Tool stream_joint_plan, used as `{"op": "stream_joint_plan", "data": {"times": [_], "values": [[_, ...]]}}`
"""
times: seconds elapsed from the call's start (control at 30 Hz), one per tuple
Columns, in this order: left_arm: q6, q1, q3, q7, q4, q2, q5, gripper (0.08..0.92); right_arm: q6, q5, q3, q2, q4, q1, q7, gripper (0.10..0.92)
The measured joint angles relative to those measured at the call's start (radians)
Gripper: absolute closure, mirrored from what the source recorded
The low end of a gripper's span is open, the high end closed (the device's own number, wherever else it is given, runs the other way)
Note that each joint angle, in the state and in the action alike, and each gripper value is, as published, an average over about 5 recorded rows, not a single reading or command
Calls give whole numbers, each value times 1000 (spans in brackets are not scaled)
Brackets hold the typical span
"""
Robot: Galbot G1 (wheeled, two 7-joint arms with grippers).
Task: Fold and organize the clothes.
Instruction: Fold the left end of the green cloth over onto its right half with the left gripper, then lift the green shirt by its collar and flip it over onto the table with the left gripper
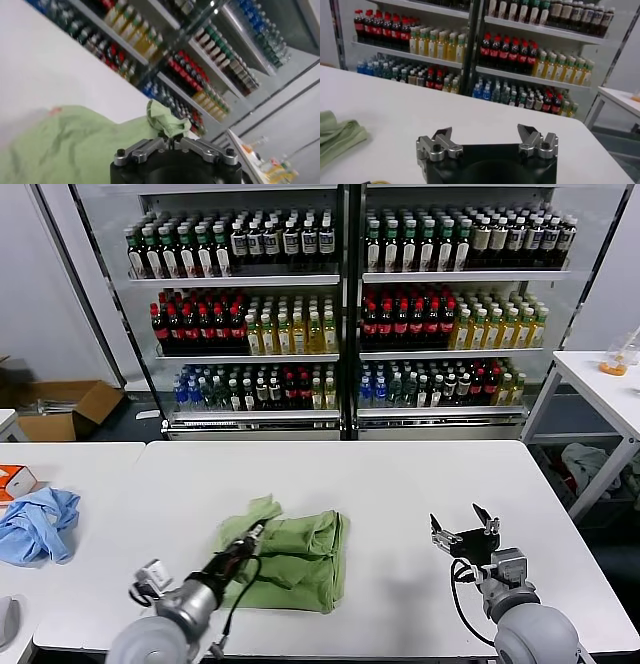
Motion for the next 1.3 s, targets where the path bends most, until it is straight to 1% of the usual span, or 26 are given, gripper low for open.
{"op": "stream_joint_plan", "data": {"times": [0.13,0.23,0.47,0.67,0.83,1.0,1.1,1.3], "values": [[5,-40,60,2,50,-29,15,901,1,0,0,1,-1,0,0,203],[11,-59,96,7,76,-43,29,859,2,0,2,1,-1,-1,-1,203],[17,-72,161,41,93,-52,77,662,3,0,3,-5,-7,4,-2,203],[21,-56,176,61,58,-46,129,489,5,-1,-2,-3,-13,8,-3,203],[12,-24,144,61,12,-34,176,341,8,-4,-11,5,-20,15,-4,203],[-9,10,66,63,10,-4,261,210,8,-7,-21,13,-22,25,-4,203],[-23,22,19,64,36,21,315,182,8,-8,-25,16,-25,31,-4,203],[-42,27,-39,70,109,52,405,177,8,-9,-29,14,-29,40,-4,203]]}}
